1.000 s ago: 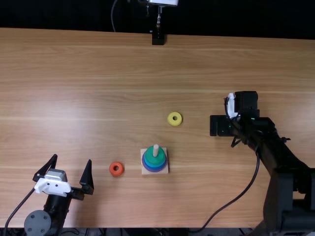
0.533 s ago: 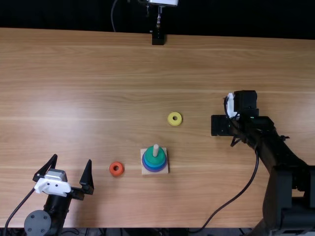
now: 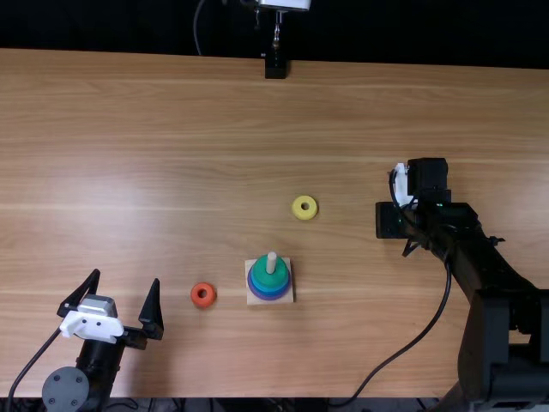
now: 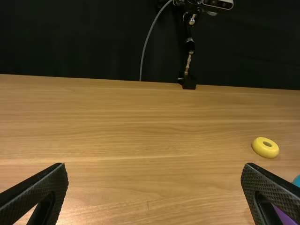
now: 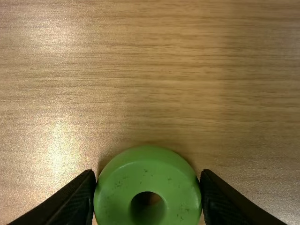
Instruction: Build the Hanoi tower: stack the rings onto the peg from bottom to top in this color order: purple, dark blue, light blue, dark green, light green, yellow, orange.
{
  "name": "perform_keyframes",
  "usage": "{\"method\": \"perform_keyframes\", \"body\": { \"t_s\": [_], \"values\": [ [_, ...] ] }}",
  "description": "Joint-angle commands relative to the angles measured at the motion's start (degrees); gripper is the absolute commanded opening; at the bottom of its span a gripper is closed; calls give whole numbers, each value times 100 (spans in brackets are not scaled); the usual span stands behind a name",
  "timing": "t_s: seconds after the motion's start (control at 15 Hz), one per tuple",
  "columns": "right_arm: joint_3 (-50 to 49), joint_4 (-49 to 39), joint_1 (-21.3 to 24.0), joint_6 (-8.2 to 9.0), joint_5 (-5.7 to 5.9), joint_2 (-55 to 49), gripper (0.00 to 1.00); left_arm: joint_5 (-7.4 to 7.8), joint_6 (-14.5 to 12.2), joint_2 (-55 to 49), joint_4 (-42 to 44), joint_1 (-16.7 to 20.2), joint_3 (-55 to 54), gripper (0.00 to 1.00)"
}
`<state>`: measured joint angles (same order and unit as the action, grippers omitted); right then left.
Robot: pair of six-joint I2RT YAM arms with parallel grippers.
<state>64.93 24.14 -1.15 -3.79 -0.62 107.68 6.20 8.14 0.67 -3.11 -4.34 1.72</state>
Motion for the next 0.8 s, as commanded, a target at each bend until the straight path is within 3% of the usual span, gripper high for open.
{"method": "perform_keyframes", "body": {
  "t_s": [0.0, 0.13, 0.33, 0.73],
  "values": [
    [178, 39, -114, -180, -22, -19, 0, 3, -44, -67, 16, 65, -172, 100],
    [407, 535, -202, -465, -33, -309, 0, 3, -44, -67, 16, 65, -172, 100],
    [732, 1537, -667, -475, -43, -950, 0, 3, -44, -67, 16, 65, -172, 100],
    [1189, 2517, -1731, -433, -75, -1741, 0, 3, -44, -67, 16, 65, -172, 100]
  ]
}}
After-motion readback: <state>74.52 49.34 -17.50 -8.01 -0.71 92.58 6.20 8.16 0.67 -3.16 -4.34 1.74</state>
